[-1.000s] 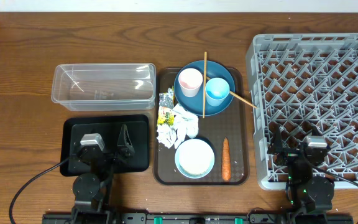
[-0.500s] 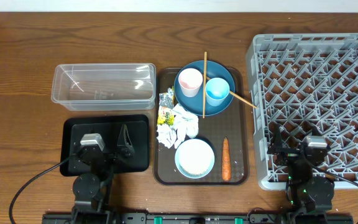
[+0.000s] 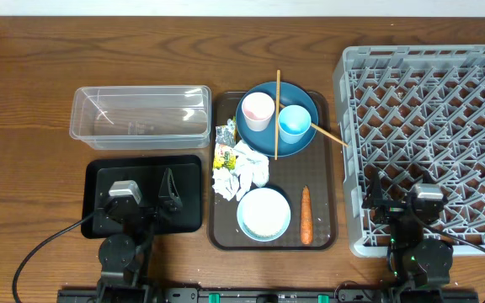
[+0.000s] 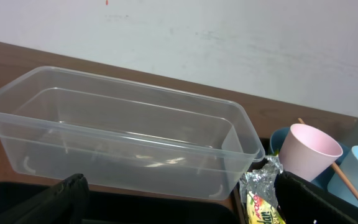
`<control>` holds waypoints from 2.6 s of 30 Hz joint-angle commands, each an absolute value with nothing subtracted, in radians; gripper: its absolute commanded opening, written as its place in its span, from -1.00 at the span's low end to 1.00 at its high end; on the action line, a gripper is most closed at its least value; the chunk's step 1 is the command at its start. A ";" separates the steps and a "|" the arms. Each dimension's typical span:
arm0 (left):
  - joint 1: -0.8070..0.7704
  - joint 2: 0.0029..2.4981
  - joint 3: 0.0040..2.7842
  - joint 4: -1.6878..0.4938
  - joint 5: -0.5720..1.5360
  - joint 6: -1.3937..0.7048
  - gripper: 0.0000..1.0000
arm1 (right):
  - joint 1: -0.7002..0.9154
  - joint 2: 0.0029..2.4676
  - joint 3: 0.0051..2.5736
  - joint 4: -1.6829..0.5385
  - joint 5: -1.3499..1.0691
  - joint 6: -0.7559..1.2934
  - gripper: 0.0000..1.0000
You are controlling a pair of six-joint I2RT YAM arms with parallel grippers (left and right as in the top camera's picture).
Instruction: Sort waste into correct bins and load items into the dishwasher rack
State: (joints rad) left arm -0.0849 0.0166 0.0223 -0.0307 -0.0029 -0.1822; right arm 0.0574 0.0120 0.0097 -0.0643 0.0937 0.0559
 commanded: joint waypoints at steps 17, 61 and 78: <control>-0.080 0.010 0.004 -0.071 -0.008 -0.169 0.96 | 0.052 0.007 0.006 -0.065 0.093 0.051 0.98; -0.080 0.603 1.145 -1.001 0.449 -0.350 0.96 | 0.052 0.007 0.006 -0.064 0.093 0.051 0.98; -0.290 1.006 1.190 -1.113 0.168 -0.844 0.77 | 0.052 0.007 0.006 -0.064 0.093 0.051 0.99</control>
State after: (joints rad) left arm -0.2131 0.9470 1.2148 -1.1088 0.3138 -0.7059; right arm 0.0574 0.0120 0.0086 -0.0628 0.0933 0.0559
